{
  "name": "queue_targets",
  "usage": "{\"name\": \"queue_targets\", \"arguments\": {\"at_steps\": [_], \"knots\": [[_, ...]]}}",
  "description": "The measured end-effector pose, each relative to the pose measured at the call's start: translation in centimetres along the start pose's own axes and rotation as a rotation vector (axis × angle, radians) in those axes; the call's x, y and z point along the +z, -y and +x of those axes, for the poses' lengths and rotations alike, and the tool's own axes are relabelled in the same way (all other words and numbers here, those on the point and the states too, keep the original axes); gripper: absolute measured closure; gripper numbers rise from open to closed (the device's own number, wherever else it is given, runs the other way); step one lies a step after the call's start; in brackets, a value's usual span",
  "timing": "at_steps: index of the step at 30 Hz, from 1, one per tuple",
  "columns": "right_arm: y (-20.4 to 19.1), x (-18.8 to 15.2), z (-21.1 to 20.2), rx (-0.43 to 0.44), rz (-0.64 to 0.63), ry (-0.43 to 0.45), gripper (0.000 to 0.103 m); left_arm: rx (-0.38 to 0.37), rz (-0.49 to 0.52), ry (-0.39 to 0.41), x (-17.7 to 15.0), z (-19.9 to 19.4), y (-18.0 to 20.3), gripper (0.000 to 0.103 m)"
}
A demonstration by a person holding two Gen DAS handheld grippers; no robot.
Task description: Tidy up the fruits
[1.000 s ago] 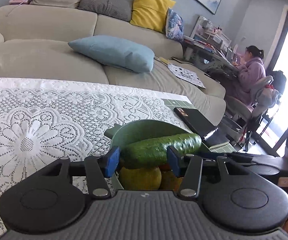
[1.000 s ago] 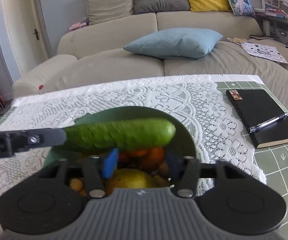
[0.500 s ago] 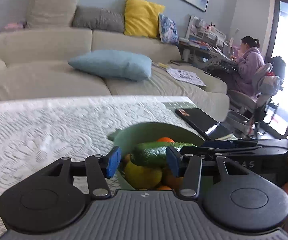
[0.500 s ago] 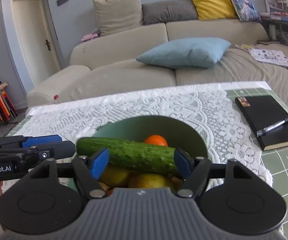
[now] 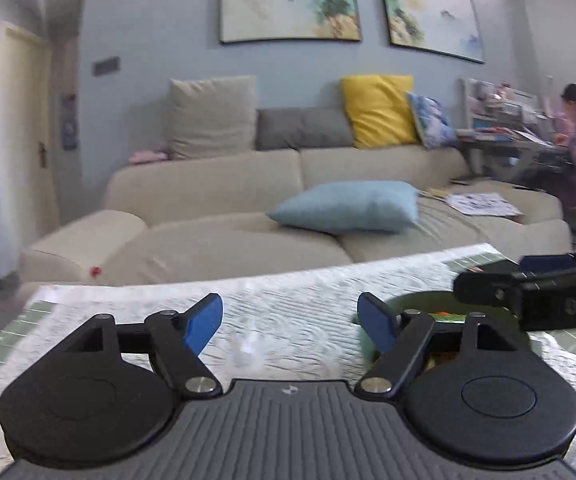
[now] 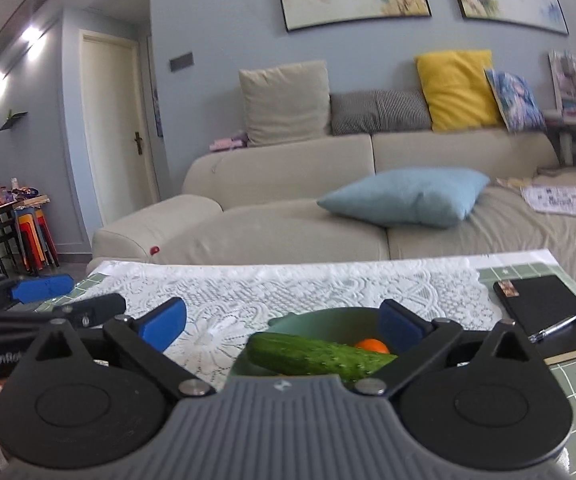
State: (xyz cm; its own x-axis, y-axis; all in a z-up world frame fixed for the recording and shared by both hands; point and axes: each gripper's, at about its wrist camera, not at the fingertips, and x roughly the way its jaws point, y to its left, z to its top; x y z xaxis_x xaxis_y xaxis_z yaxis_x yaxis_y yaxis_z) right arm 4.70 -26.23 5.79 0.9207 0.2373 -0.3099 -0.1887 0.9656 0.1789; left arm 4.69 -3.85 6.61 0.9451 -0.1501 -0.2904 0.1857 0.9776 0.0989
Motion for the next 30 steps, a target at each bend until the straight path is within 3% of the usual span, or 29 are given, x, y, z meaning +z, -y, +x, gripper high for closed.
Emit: {"name": "queue_targets", "arguments": {"at_steps": [7,14,22,30], "knots": [[-2.3,-1.9,-1.5,-0.008,-0.050,0.023,0.004,0.177,-0.002,0.030,-0.7,-1.3,-0.2,0.006],[-3.7,-3.8,-1.7,-0.025,-0.104,0.011,0.004,0.255,-0.019,-0.029,-2.8,-1.9,-0.1,0.006],[-4.2,-6.1,-0.6,-0.037,-0.123,-0.092,0.004,0.218,-0.120,-0.228,-5.4,-0.7,-1.3,0.006],[-4.1,-6.6,-0.7,-0.048,-0.139,-0.114,0.004,0.235,-0.086,-0.220,-5.6,-1.1,-0.3,0.006]]}}
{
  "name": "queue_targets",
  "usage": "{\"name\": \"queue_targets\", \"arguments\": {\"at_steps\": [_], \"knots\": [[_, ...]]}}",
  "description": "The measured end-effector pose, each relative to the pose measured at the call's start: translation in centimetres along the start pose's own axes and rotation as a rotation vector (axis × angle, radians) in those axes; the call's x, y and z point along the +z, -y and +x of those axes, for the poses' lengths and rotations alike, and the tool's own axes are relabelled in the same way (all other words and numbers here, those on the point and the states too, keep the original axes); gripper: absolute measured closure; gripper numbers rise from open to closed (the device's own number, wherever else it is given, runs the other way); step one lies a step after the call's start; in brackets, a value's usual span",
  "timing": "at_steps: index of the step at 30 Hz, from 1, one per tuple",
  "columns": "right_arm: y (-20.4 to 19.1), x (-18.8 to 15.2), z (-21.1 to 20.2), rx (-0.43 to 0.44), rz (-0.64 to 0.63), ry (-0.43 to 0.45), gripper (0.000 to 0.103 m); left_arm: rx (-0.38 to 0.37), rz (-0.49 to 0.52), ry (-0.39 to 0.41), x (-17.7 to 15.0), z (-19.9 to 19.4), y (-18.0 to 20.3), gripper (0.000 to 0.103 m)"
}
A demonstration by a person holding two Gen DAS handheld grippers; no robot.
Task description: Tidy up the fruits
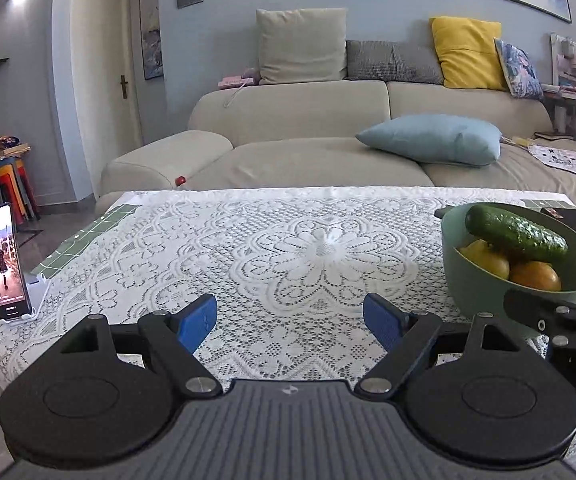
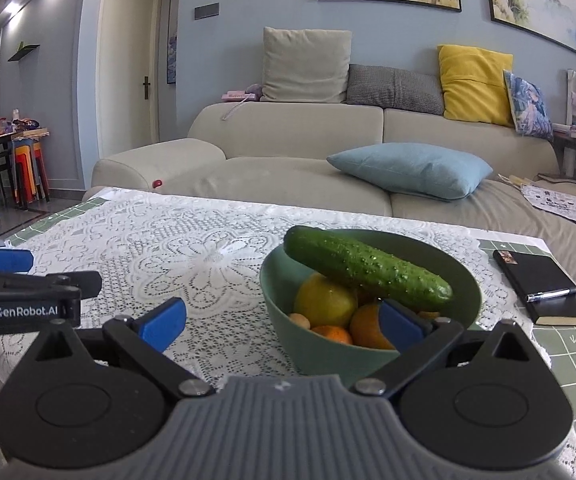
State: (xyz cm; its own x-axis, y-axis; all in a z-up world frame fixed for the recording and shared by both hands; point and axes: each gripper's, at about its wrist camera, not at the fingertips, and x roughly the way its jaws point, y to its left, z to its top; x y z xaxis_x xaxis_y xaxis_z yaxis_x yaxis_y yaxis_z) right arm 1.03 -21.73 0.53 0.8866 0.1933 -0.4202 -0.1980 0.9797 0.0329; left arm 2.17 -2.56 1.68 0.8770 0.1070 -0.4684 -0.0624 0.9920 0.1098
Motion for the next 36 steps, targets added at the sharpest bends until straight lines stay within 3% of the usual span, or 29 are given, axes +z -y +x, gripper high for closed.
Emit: {"name": "queue_targets", "arguments": {"at_steps": [36], "knots": [[0.02,-0.10,-0.11,0.022,0.007,-0.027,0.004,-0.011,-0.005,-0.034,-0.26,0.42,0.22,0.006]]}}
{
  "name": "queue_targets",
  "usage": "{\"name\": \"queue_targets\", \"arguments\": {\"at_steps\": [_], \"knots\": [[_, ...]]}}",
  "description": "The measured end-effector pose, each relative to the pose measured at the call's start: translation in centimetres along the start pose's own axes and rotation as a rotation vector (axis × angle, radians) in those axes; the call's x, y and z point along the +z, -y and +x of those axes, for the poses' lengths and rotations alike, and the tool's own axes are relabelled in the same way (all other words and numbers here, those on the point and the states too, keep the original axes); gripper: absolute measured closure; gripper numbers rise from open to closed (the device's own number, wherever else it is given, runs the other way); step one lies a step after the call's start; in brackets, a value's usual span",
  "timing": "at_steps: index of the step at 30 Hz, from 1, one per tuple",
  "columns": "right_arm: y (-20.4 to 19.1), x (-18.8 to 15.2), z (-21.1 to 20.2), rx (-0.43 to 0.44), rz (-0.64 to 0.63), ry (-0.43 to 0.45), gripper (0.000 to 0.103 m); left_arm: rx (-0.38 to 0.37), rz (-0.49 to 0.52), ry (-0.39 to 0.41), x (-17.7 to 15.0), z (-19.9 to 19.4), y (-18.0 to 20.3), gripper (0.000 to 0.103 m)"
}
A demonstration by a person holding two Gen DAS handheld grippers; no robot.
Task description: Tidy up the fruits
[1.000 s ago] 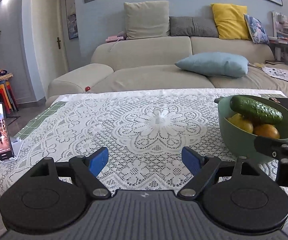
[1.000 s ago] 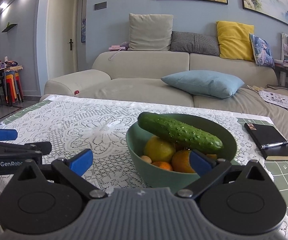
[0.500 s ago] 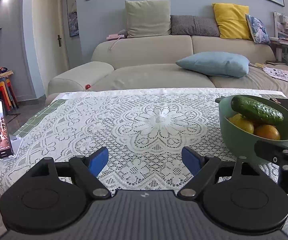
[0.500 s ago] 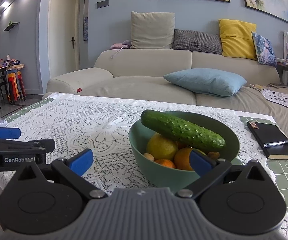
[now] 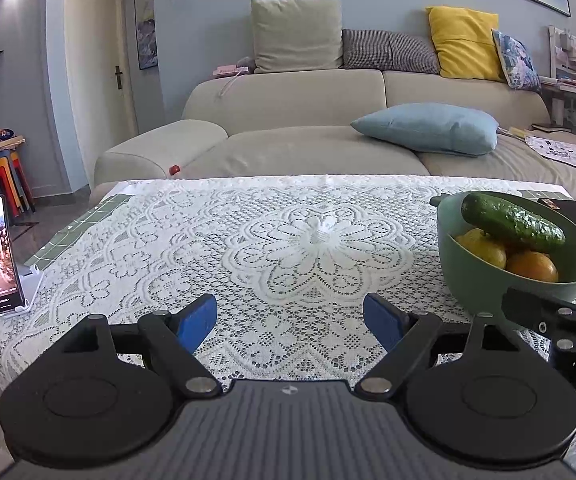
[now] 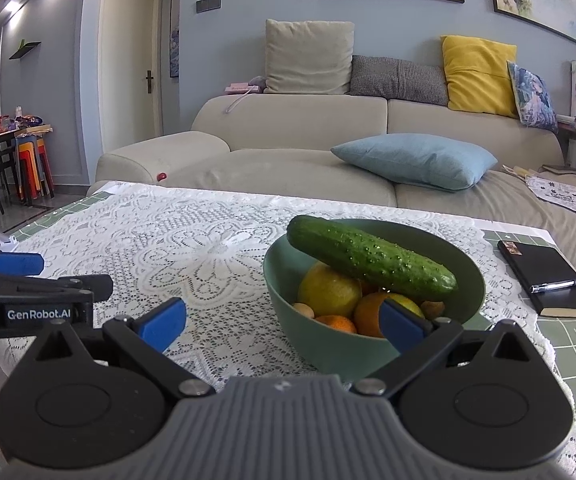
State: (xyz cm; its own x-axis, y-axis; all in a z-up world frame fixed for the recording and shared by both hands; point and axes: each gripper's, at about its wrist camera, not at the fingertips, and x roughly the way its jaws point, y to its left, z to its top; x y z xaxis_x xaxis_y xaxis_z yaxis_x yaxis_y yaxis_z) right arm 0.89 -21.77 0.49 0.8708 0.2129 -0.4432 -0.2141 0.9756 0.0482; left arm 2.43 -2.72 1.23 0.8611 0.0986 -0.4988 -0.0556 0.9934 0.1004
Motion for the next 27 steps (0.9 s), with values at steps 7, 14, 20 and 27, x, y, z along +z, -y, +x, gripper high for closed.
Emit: {"name": "queue_targets", "arguments": {"at_steps": [7,14,20,27], "knots": [[0.05,-0.03,0.04,0.002,0.008,-0.002,0.004,0.000,-0.001,0.000,0.00,-0.01,-0.04,0.006],[0.11,-0.06,0.16,0.005,0.013,-0.005,0.004,0.000,-0.002,-0.001,-0.01,-0.02,-0.07,0.006],[0.15,-0.09,0.17,0.006,0.019,-0.006,0.004,0.000,-0.002,-0.001,-0.01,-0.02,-0.09,0.006],[0.12,-0.11,0.17,0.008,0.022,-0.006,0.004,0.001,-0.003,-0.001,-0.01,-0.01,-0.12,0.006]]}}
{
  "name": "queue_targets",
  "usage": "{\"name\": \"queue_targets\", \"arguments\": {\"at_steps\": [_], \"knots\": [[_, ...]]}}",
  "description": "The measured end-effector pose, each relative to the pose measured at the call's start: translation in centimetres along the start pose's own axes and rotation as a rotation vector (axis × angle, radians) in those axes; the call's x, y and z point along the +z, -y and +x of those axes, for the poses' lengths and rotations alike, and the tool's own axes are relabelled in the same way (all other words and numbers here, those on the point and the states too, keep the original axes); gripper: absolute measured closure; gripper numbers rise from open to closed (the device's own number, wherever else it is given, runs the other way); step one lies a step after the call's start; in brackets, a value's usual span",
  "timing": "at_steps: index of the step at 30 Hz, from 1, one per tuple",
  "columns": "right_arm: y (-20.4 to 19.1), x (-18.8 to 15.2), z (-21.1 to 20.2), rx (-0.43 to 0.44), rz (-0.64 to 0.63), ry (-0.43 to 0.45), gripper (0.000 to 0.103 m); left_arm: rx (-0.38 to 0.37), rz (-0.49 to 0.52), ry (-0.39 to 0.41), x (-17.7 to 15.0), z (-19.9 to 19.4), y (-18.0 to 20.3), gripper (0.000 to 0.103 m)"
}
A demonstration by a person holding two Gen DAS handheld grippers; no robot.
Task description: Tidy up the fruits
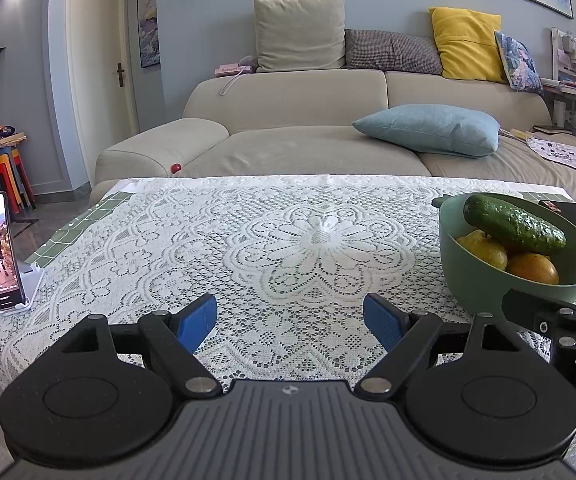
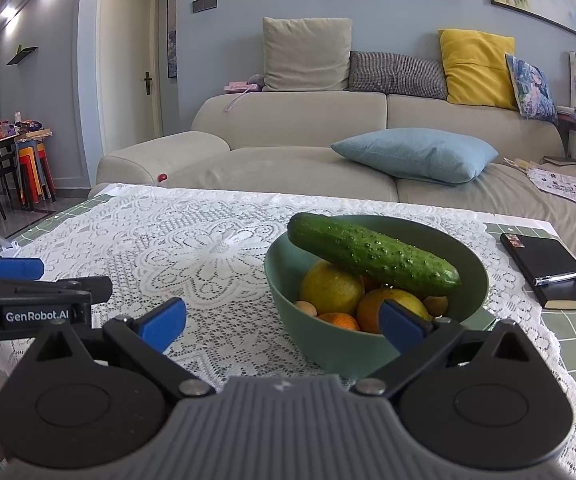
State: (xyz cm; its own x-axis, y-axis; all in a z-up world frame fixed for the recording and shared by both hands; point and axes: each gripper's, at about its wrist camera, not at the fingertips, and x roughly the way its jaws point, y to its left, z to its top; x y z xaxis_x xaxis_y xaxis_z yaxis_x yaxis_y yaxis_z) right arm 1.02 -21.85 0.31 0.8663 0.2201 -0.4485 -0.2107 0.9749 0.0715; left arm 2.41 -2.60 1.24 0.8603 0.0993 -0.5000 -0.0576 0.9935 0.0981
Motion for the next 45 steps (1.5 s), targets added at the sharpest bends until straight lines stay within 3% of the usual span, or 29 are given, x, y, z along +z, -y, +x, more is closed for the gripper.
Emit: {"name": "queue_targets", "arguments": {"at_steps": [45], "knots": [[-0.20,-0.13,0.03,0.009,-0.003,-0.009,0.004,0.002,-0.008,0.014,0.14,-0.41,0.03,0.006]]}}
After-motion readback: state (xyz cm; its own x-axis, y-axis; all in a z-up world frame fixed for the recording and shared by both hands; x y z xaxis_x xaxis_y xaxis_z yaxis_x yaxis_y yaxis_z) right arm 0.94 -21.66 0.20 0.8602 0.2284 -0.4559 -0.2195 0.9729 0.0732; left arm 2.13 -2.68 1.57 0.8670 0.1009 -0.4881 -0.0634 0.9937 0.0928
